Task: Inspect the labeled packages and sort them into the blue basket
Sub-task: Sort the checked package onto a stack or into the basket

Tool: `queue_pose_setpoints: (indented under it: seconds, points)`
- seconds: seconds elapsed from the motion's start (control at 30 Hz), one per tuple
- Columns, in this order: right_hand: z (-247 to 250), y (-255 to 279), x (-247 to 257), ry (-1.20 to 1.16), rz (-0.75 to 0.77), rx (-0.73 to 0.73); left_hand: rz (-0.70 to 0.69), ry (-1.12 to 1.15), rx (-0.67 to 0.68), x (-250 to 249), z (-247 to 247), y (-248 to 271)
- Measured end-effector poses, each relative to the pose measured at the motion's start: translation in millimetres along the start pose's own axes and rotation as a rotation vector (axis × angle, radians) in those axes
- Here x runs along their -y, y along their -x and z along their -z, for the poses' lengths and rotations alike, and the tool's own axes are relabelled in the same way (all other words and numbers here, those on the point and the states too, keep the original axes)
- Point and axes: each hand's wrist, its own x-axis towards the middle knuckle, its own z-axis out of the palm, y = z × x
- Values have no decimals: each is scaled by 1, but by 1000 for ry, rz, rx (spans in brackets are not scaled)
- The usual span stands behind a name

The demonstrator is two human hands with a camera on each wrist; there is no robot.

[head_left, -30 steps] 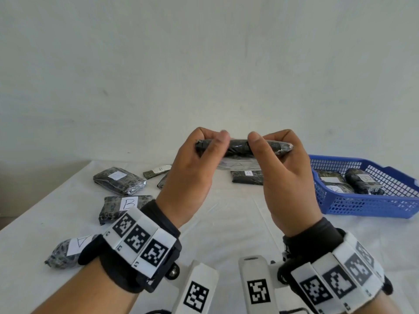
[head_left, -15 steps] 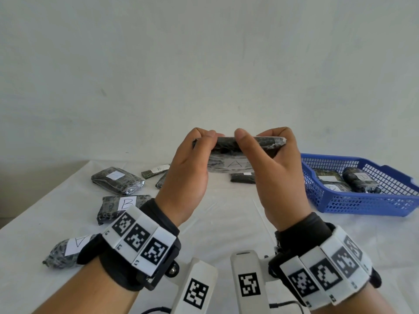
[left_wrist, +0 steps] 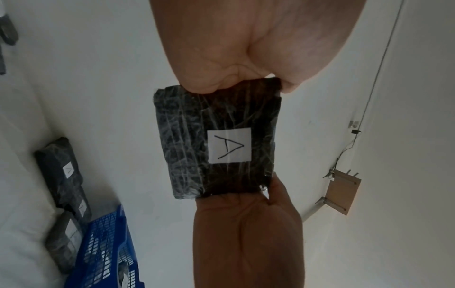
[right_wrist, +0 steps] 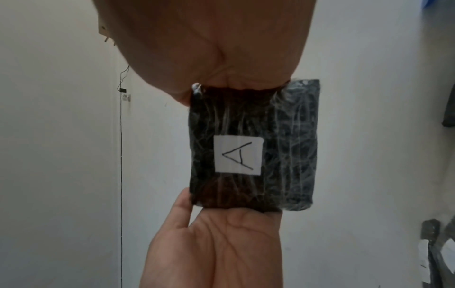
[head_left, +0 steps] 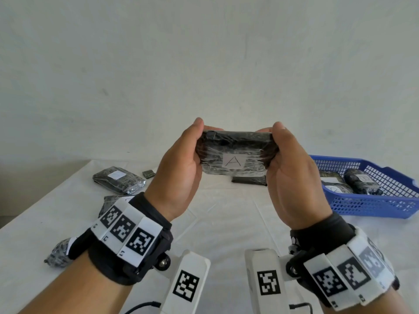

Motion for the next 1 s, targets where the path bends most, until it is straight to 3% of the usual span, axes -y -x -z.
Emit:
queue_pose_setpoints:
  seconds: [0.07, 0.23, 0.37, 0.43, 0.5, 0.57, 0.6, 0.67, 0.73, 0.83, 0.9, 1.0]
  points:
    - [1, 2, 0, 79, 43, -2, 6, -27, 19, 2, 2, 0]
    - [3, 2, -3, 338, 162, 2, -148, -423, 26, 8, 11, -2]
    - [4, 3, 2, 383, 232, -41, -126, -473, 215, 3, 10, 5]
    - [7, 3, 5, 381, 237, -77, -150, -476, 198, 5, 13, 3]
    - [9, 1, 5, 479, 240, -201, -186, -411, 136, 9, 15, 2]
    - [11, -3, 1, 423, 135, -288, -195, -331, 87, 11, 13, 2]
    - [11, -5, 2, 316, 19, -262, -194, -312, 80, 12, 11, 3]
    - [9, -6, 1, 75, -223, -107, -219, -349, 95, 14, 7, 6]
    - [7, -3, 4, -87, -258, 2, -239, -459, 138, 15, 5, 7]
    - [8, -1, 8, -144, -183, 10, -123, -562, 244, 6, 3, 7]
    - [5, 1, 5, -116, -120, -17, -25, -413, 293, -5, -4, 10]
    - [-5, 5, 0, -13, 14, -86, 97, -146, 168, -17, -16, 15]
